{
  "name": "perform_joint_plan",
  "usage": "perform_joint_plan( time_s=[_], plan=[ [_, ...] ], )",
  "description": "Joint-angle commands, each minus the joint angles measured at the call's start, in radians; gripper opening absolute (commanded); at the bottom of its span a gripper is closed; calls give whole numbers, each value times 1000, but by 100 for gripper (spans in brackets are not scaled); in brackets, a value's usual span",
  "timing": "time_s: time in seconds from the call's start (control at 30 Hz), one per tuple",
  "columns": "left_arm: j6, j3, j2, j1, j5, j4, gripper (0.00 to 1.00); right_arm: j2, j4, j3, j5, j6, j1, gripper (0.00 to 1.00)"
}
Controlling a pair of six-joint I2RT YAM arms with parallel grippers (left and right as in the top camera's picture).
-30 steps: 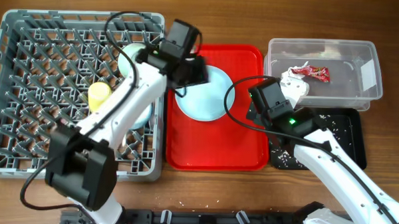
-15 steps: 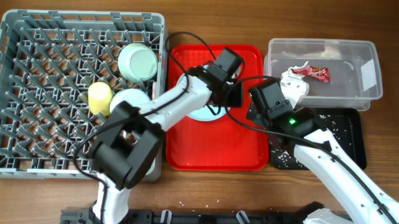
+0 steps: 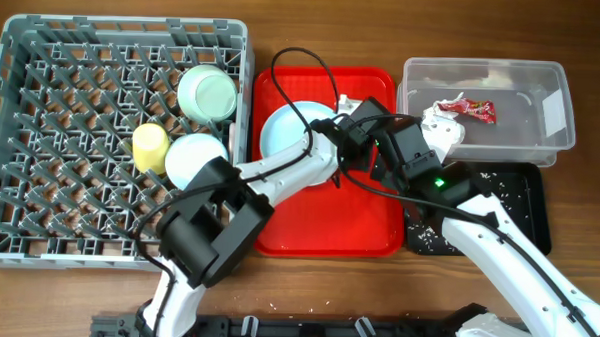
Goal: Sort waste into correct bins and load items into the dishwasher rack
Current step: 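Lift the plate and stand it upright at the rack's back edge, then open the left gripper and pull it back from the plate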
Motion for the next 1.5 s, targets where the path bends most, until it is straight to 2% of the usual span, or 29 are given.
perform_joint_plan(
  time_s=[0.0,0.13,0.23,0.3,0.4,0.47,0.57,0.67,0.73,0.8,1.0,1.03,1.1,1.2,1.23,1.27,1.3,1.33,1.4,1.43,1.47],
  plan=[
    [18,84,-112,84,97,-84,4,7,2,10,16,16,-4,100],
    [50,243,-250,185,389,-208,4,7,2,10,16,16,-4,100],
    [46,323,-342,311,662,-239,4,7,3,10,16,16,-4,100],
    [47,332,-381,393,759,-238,4,7,3,10,16,16,-4,100],
    [54,332,-412,573,785,-287,4,7,2,10,16,16,-4,100],
    [114,332,-405,682,855,-313,4,7,2,10,16,16,-4,100],
    [182,332,-377,850,1044,-328,4,7,2,10,16,16,-4,100],
    [182,332,-319,991,1197,-323,4,7,2,10,16,16,-4,100],
    [183,332,-285,1044,1205,-324,4,7,2,10,16,16,-4,100],
    [243,332,-237,1084,1232,-331,4,7,2,10,16,16,-4,100],
    [340,332,-140,1096,1236,-335,4,7,2,10,16,16,-4,100],
    [353,332,-130,1096,1225,-338,4,7,3,10,16,16,-4,100],
    [366,328,-108,1096,1104,-352,4,7,2,10,16,16,-4,100],
    [403,328,-106,1097,1036,-363,5,7,3,10,16,16,-4,100],
    [407,328,-106,1097,1025,-363,20,7,2,10,16,16,-4,100],
    [412,328,-106,1097,1012,-363,28,7,2,10,16,16,-4,100],
    [414,328,-106,1097,986,-365,47,7,3,10,16,16,-4,100],
    [414,328,-106,1097,961,-365,61,7,2,10,16,16,-4,100],
    [414,328,-108,1098,904,-364,73,7,2,10,16,16,-4,100],
    [412,331,-109,1098,896,-365,75,7,2,10,16,16,-4,100],
    [387,331,-115,1098,901,-365,84,7,3,10,16,16,-4,100]
  ],
)
